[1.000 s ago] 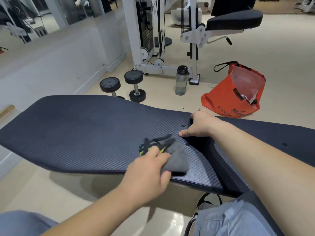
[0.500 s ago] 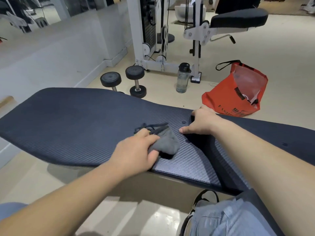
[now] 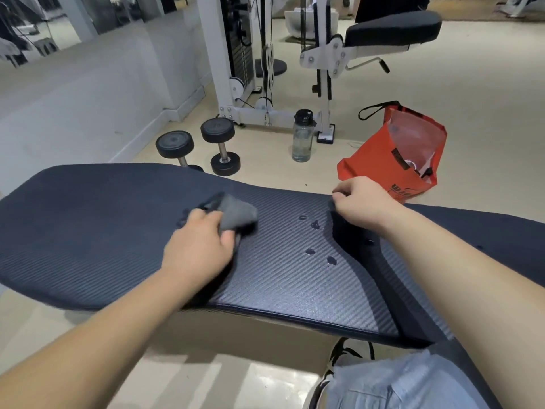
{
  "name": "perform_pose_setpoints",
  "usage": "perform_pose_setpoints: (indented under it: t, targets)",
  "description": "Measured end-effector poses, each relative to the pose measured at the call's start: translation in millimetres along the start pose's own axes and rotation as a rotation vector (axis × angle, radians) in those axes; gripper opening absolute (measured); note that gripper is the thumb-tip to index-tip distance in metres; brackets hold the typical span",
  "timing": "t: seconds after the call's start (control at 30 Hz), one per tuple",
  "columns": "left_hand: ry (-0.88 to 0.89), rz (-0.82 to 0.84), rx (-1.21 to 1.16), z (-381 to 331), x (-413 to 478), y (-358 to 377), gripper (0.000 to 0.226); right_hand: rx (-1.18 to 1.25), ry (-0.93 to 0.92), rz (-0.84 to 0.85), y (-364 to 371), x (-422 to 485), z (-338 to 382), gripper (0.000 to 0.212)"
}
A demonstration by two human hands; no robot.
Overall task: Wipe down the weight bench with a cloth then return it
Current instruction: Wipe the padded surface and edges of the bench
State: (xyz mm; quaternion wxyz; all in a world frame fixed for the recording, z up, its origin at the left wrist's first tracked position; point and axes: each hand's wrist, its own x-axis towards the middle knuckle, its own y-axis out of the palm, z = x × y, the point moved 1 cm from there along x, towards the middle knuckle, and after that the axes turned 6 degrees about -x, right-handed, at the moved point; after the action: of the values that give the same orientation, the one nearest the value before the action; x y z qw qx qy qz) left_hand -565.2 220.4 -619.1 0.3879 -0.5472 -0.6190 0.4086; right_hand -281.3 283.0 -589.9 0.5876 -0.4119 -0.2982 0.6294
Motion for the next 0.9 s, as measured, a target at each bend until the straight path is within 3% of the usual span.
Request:
perform_pose_setpoints:
  t: [0.07, 0.23, 0.37, 0.43, 0.57, 0.63, 0.7, 0.8, 0.9]
  targets:
    - [-0.031, -0.041, 0.013, -17, 1, 13, 0.033, -0.013, -0.012, 0.003, -2, -3, -5, 0.031]
    - [0.242, 0.131, 0.061, -47, 7, 15, 0.031, 0.005, -0.006, 0.072, -2, -2, -10, 0.032]
    - [0.021, 0.056, 0.054, -59, 59, 22, 0.039, 0.003, -0.024, 0.092, -3, 1, -17, 0.03]
    - [-0.006, 0.029, 0.043, -84, 58, 33, 0.04, 0.019, -0.033, 0.089, -3, 2, -21, 0.038]
    - [0.419, 0.197, 0.02, -124, 13, 50, 0.036, 0.039, -0.074, 0.065, -4, 1, -20, 0.052]
    - [0.54, 0.256, 0.045, -119, 24, 46, 0.04, 0.064, -0.079, 0.042, -5, 0, -21, 0.052]
    - [0.473, 0.222, 0.132, -107, 54, 44, 0.041, 0.103, -0.062, 0.03, -6, -2, -24, 0.05]
    - [0.185, 0.118, 0.056, -99, 76, 44, 0.034, 0.122, -0.06, 0.045, -8, -6, -28, 0.045]
    - [0.297, 0.16, 0.042, -114, 35, 52, 0.036, 0.135, -0.07, 0.056, -9, -6, -28, 0.038]
